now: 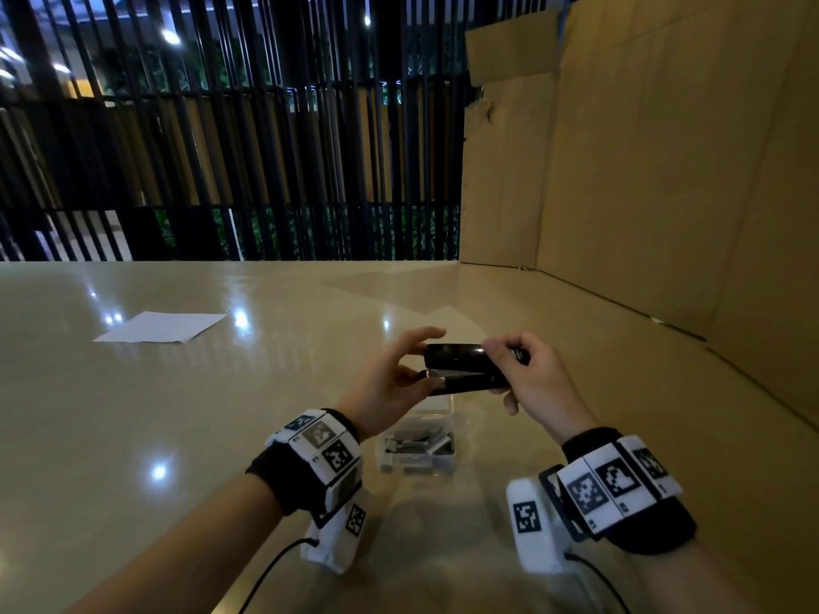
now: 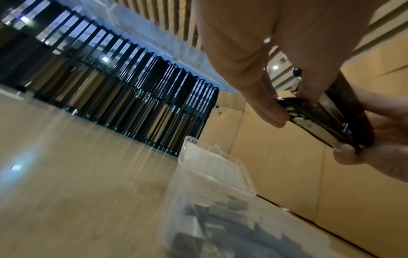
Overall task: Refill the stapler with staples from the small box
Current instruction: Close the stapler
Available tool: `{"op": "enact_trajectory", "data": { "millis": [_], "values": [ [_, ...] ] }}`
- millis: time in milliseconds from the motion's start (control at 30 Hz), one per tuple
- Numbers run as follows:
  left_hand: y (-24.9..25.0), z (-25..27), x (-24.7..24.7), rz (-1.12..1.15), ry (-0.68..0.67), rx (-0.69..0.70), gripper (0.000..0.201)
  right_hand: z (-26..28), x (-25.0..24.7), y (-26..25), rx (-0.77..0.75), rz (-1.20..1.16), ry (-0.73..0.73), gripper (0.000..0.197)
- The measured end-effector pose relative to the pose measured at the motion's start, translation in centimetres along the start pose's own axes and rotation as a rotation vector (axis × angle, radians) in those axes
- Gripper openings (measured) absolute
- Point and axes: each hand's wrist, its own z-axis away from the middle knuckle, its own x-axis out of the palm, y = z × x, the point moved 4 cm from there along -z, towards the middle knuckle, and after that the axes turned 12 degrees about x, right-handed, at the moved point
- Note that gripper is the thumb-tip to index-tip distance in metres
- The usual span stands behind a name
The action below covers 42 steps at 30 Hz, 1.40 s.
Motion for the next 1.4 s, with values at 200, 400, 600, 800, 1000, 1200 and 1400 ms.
{"op": "enact_trajectory", "data": {
  "millis": [200,400,600,800,1000,1200,1400],
  "values": [
    [-0.5,-0.1,0.7,0.030,-0.111,-0.022,0.078,-0.4,-0.4,0.8,0.097,-0.083,0.032,0.024],
    [-1.1,-0.5,0.4,-0.107,-0.057,-0.027,0.073,0.0,-0.7,0.2,0.087,-0.120,-0.059,0.017],
    [-0.8,-0.8,-0.6,-0.199,-0.009,0.028,0.067,-0.3,-0.5,0.2,-0.073,0.211,-0.124,0.058],
    [-1.0,-0.8,-0.8,-0.268,-0.023,-0.006,0.058,-0.5,-0.7,0.4,-0.155,0.295,0.001,0.055],
    [-0.9,-1.0,-0.9,-0.286,-0.015,0.015,0.058,-0.1,-0.8,0.0,-0.176,0.332,0.029,0.055],
    [-0.3,-1.0,-0.2,-0.297,-0.062,0.116,0.057,0.3,-0.7,-0.5,-0.151,0.413,-0.087,0.062],
    [0.7,-1.3,0.8,-0.345,-0.162,0.136,0.056,0.7,-1.0,-0.8,-0.041,0.564,-0.195,0.057]
  ]
}}
